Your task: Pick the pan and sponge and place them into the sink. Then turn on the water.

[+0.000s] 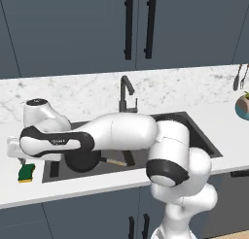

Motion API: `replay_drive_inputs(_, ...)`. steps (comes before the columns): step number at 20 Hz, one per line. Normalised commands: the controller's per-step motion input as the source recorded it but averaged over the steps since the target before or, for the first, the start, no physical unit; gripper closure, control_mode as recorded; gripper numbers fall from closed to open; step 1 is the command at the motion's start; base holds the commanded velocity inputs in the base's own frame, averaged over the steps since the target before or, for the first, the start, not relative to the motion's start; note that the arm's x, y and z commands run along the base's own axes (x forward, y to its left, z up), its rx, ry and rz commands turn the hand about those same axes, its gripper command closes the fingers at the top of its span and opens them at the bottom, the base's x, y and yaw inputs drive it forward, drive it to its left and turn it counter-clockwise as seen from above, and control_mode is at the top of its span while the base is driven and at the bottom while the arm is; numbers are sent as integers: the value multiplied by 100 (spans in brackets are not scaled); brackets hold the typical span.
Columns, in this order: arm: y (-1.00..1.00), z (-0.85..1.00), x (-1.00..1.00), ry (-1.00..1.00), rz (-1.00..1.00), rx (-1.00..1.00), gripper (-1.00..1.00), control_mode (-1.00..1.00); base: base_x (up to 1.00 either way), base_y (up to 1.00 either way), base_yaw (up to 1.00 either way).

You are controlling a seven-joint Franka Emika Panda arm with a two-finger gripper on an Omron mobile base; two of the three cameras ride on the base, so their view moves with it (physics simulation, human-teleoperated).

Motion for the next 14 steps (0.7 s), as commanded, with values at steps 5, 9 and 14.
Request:
replay_drive_inputs(5,22,-34,27,0,0,-3,-100,-100,0,0,0)
replay_drive_inputs(9,36,-13,30,0,0,-5,-100,-100,0,0,0)
replay_drive_inputs(14,34,-15,30,0,0,-10,-100,-100,0,0,0)
